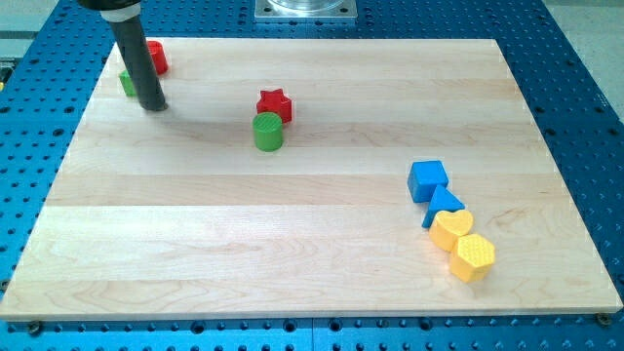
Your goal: Place the red star diagonally to the green circle
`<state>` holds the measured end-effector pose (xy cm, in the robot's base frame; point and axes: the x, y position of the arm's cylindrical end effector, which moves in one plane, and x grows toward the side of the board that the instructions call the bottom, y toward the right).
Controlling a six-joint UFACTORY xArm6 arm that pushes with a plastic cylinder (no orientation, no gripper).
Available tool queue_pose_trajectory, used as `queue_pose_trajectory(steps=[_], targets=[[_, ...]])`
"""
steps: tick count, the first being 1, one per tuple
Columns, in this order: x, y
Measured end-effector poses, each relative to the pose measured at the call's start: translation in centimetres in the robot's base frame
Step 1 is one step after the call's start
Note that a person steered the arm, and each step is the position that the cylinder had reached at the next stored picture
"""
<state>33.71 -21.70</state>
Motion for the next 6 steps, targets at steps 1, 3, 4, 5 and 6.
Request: queue_pose_trajectory(steps=[1, 3, 4, 5, 6], targets=[[-0.3, 5.4], [-1.7, 17.3], [1.2, 18.7], [2.8, 13.9], [1.5, 19.8]])
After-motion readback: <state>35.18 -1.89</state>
